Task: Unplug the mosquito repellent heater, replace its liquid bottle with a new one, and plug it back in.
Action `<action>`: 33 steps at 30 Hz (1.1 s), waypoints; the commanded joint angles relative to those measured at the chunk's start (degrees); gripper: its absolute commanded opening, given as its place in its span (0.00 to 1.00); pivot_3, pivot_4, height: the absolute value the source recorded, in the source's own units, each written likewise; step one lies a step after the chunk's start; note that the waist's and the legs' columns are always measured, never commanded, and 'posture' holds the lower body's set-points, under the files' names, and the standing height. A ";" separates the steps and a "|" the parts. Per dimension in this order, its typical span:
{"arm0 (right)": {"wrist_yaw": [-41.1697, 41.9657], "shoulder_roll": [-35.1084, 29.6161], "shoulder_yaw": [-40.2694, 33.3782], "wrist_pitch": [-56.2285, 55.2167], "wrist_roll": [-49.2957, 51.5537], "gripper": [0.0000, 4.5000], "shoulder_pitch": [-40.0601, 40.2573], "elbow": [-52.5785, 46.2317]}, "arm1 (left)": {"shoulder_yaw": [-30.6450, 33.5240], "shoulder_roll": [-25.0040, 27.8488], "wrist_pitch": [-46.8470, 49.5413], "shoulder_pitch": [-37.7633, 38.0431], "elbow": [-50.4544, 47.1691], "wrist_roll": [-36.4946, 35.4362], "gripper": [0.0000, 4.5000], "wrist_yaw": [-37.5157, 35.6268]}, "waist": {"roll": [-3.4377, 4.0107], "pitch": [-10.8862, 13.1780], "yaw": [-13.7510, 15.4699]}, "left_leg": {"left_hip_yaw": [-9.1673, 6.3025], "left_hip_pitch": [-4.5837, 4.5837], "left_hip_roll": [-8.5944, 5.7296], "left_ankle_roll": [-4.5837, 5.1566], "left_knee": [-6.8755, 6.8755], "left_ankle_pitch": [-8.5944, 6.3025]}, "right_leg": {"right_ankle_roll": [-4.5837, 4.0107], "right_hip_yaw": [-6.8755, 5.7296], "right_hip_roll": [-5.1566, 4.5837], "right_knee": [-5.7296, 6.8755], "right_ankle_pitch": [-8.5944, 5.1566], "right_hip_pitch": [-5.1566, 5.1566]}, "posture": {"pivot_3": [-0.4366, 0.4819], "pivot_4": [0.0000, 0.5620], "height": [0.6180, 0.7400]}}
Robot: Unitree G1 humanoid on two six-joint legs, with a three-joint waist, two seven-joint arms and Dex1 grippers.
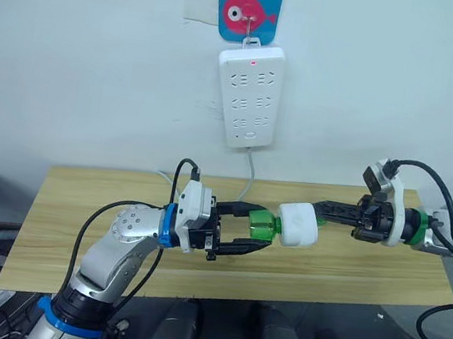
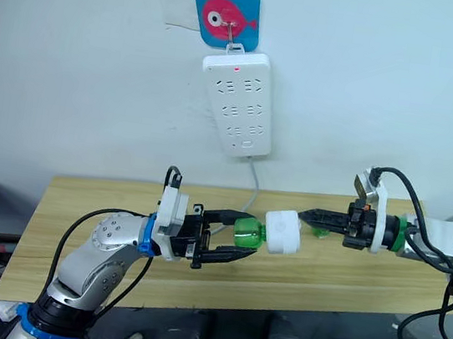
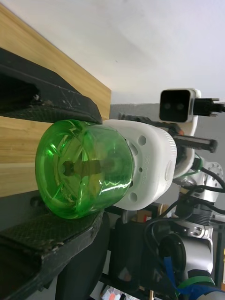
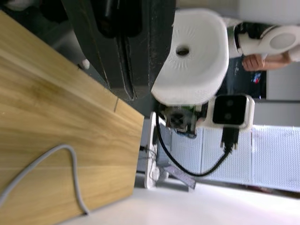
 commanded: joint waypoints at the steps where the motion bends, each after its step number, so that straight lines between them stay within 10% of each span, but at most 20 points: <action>1: 4.32 -2.97 -2.80 4.05 1.08 0.01 1.45 -1.00 | 0.98 0.05 -0.46 -0.19 -2.58 -1.17 0.50 0.06 | 0.00 0.00 0.01 | 0.00 0.00 0.00 0.00 0.01 0.00 | 0.00 0.00 0.00 0.00 0.00 0.00 | 0.43 0.48 1.00; 33: 1.99 -2.44 3.18 -2.59 10.70 0.01 3.02 -7.51 | 0.76 -0.21 -0.22 0.01 -2.94 -1.41 0.50 -0.82 | 0.00 0.00 -0.14 | 0.02 0.02 0.03 0.01 0.02 0.00 | 0.05 0.03 -0.01 0.01 0.03 0.01 | 0.43 0.46 1.00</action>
